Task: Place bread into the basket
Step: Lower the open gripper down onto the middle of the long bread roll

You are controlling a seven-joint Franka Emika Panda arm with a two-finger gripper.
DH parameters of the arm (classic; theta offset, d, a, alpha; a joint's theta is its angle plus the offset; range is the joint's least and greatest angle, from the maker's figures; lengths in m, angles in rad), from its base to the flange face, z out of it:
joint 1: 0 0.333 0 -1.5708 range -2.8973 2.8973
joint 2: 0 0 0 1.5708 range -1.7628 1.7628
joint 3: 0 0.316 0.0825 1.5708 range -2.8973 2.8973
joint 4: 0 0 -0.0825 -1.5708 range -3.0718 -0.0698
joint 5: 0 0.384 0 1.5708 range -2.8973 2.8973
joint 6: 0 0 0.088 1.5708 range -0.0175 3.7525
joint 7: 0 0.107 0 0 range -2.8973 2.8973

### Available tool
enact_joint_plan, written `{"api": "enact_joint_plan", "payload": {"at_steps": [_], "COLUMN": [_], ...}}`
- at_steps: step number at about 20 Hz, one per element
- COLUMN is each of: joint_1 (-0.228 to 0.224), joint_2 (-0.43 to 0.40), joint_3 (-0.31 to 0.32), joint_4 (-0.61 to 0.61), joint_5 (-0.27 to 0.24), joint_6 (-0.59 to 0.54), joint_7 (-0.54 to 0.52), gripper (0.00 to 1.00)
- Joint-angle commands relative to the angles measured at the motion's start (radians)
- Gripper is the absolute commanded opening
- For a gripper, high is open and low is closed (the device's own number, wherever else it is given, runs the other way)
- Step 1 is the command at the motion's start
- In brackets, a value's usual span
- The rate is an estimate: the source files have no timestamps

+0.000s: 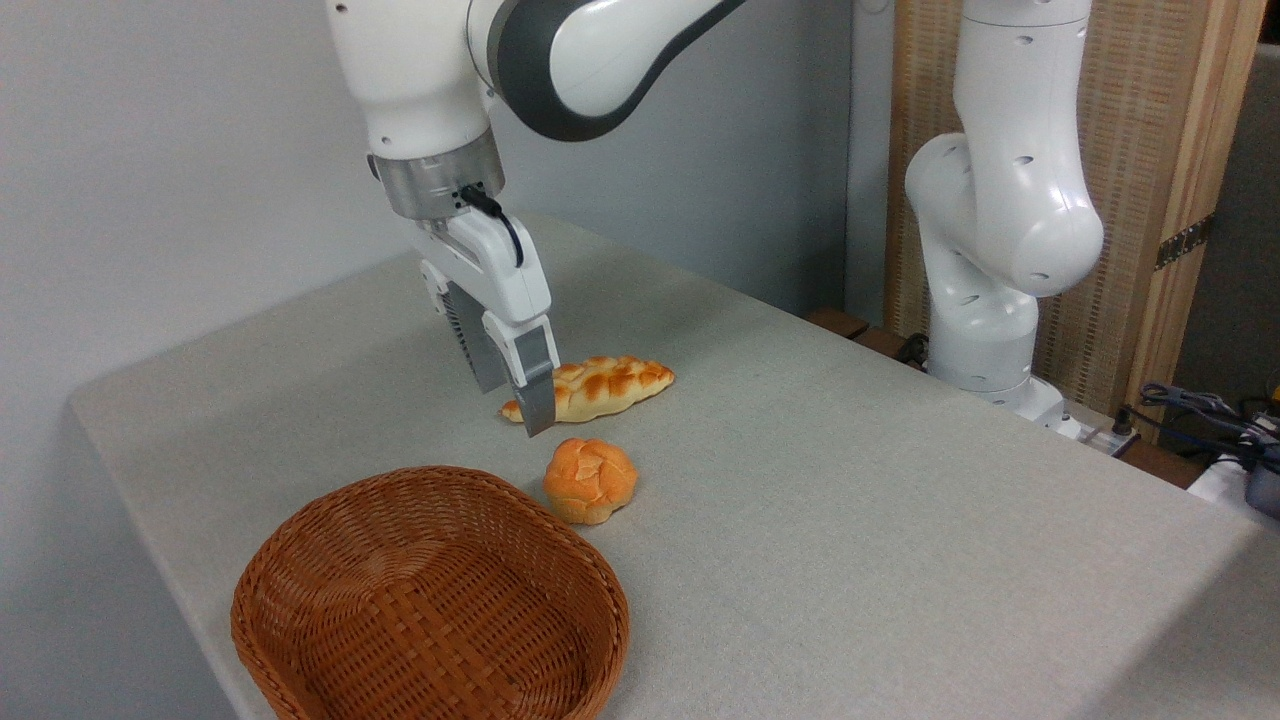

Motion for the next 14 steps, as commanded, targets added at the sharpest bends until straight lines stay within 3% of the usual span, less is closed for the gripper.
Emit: {"api": "enact_joint_plan", "payload": {"at_steps": [1, 6, 14], "joint_1": [-0.038, -0.061, -0.154], "joint_2": [-0.008, -0.012, -0.029], "joint_3": [0.009, 0.009, 0.008], "joint_4": [-0.034, -0.066, -0.112], "joint_5": [0.001, 0.001, -0.001], "joint_6": [-0.019, -0.042, -0.05], "joint_7": [0.001, 0.055, 0.087], "gripper": [1.0, 1.0, 1.0]}}
